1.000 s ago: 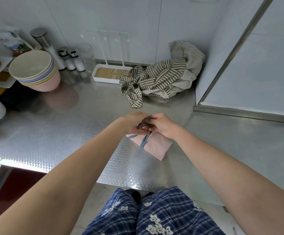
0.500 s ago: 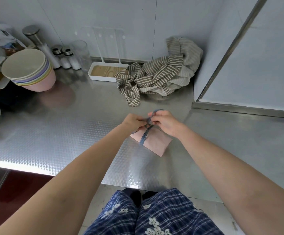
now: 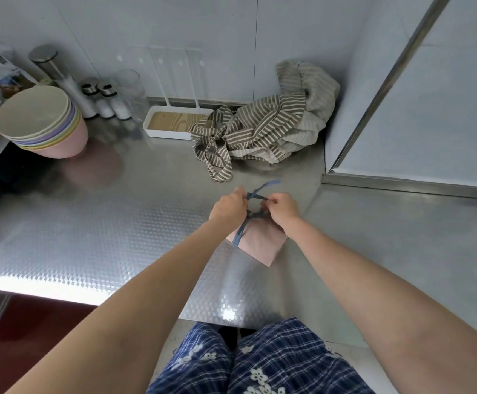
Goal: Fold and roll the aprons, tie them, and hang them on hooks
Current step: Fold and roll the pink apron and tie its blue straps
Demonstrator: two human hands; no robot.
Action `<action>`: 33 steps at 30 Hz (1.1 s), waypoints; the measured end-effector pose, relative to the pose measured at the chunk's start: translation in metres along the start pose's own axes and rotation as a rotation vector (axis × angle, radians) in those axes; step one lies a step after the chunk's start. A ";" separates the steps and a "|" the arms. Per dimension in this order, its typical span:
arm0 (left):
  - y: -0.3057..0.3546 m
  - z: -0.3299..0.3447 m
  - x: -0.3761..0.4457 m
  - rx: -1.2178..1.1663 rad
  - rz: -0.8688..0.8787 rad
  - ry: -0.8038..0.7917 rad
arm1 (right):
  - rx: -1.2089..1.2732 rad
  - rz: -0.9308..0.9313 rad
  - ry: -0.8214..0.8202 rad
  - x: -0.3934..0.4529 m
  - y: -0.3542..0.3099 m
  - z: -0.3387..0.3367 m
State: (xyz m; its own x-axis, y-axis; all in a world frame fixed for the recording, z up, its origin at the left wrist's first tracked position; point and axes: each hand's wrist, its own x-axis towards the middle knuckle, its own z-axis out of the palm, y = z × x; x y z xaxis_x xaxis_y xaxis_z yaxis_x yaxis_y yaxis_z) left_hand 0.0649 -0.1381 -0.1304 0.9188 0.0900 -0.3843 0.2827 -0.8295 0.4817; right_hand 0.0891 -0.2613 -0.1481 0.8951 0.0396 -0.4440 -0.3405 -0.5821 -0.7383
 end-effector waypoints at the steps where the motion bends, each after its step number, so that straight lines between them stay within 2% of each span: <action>1: 0.002 0.001 0.001 0.030 0.003 -0.011 | -0.002 0.016 -0.013 0.001 0.000 -0.001; 6: 0.010 0.007 0.004 0.235 0.056 -0.078 | 0.261 0.208 -0.135 0.005 0.001 -0.004; 8: 0.011 0.008 0.003 0.269 0.077 -0.089 | 0.292 0.271 -0.165 0.003 0.005 -0.002; 14: 0.006 0.004 -0.004 0.130 0.160 0.079 | 0.476 0.390 0.026 0.010 0.011 0.001; 16: 0.002 0.002 -0.005 0.088 0.180 0.104 | 0.515 0.420 0.032 0.010 0.008 -0.001; 20: -0.004 -0.009 -0.006 -0.053 0.136 0.115 | 0.599 0.419 -0.088 0.009 -0.008 -0.007; 23: -0.005 -0.019 -0.005 -0.082 0.149 0.046 | 0.671 0.387 -0.177 0.007 -0.020 -0.008; 29: 0.002 -0.023 -0.013 -0.100 0.202 0.004 | 0.453 0.363 -0.327 -0.008 -0.030 -0.005; 33: 0.000 -0.021 -0.015 -0.058 0.167 -0.059 | 0.645 0.281 -0.393 -0.015 -0.030 -0.004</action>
State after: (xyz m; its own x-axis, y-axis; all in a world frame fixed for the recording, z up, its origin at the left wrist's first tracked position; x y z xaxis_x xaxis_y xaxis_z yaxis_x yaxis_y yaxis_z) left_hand 0.0563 -0.1278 -0.1083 0.9372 -0.0803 -0.3395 0.1443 -0.7967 0.5869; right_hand 0.0866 -0.2479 -0.1171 0.6252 0.3140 -0.7145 -0.7447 -0.0341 -0.6666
